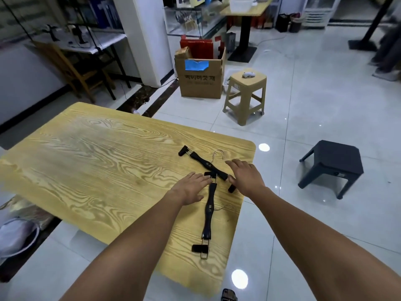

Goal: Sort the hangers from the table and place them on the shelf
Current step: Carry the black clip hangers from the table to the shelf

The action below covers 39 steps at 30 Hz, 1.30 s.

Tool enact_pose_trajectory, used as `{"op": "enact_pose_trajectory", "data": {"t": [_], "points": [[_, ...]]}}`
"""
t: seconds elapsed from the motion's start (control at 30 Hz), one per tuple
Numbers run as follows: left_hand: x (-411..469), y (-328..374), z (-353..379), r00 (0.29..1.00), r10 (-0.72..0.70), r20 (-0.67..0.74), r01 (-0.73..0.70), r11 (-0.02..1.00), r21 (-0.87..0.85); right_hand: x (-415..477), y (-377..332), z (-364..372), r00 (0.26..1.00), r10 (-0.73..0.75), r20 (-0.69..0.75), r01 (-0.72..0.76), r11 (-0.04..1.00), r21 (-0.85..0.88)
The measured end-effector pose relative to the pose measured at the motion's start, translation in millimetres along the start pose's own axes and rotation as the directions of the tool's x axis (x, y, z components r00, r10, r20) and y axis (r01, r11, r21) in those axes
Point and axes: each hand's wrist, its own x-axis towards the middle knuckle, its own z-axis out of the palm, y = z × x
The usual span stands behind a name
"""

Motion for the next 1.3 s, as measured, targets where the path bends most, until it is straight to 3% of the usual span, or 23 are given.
{"op": "enact_pose_trajectory", "data": {"t": [0.33, 0.7, 0.83, 1.3], "points": [[59.7, 10.0, 41.1, 0.961, 0.239, 0.142, -0.249, 0.967, 0.059, 26.2, 33.1, 35.7, 0.995, 0.032, 0.097, -0.033, 0.999, 0.014], [76.8, -14.1, 53.7, 0.876, 0.481, 0.044, -0.482, 0.864, 0.145, 54.3, 18.5, 63.8, 0.978, 0.102, 0.18, -0.105, 0.994, 0.008], [77.9, -23.6, 53.9, 0.854, 0.515, 0.073, -0.518, 0.827, 0.219, 75.6, 3.8, 69.9, 0.966, 0.148, 0.212, -0.154, 0.988, 0.013], [78.5, -51.4, 70.8, 0.806, 0.591, 0.044, -0.588, 0.787, 0.186, 107.7, -31.8, 90.9, 0.909, 0.308, 0.279, -0.315, 0.949, -0.022]]}}
